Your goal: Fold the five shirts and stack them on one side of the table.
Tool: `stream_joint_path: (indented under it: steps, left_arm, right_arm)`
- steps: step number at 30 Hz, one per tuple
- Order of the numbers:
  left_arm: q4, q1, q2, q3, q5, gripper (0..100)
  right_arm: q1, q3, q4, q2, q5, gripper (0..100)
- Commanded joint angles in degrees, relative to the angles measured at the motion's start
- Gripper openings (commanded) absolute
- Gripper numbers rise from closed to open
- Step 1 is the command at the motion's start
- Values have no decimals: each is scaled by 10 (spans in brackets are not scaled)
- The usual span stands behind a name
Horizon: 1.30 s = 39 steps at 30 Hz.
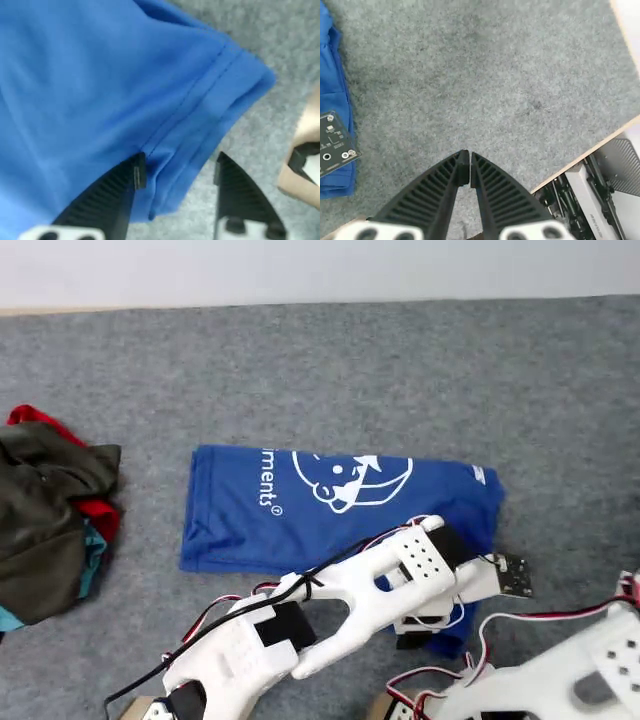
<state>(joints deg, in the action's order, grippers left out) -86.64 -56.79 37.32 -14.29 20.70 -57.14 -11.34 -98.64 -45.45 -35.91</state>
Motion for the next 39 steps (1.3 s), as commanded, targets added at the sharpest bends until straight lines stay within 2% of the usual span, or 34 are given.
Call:
stream_joint_path:
  steps: [1,7,14,19,28,36,39]
  left_arm:
    - [9,4,5,-24,9,149]
    - [7,4,19,-54,10,3]
    - [-7,7,-15,-86,8,6]
    - [-4,49,-23,-125,8,6]
    - [-8,143,50,-272,21,6]
    - [-33,161,123,-349,27,9]
    - [-46,166,140,-371,26,48]
  right_arm:
    - [-4,2,-2,-17,-3,9]
    - [-4,2,-2,-17,-2,9]
    - [-4,2,-2,-17,-2,9]
    - [-4,2,-2,-16,-2,9]
    - [-3,-20,1,-14,-2,9]
    - [-3,-47,3,-17,-2,9]
    - [-3,-47,3,-17,-2,9]
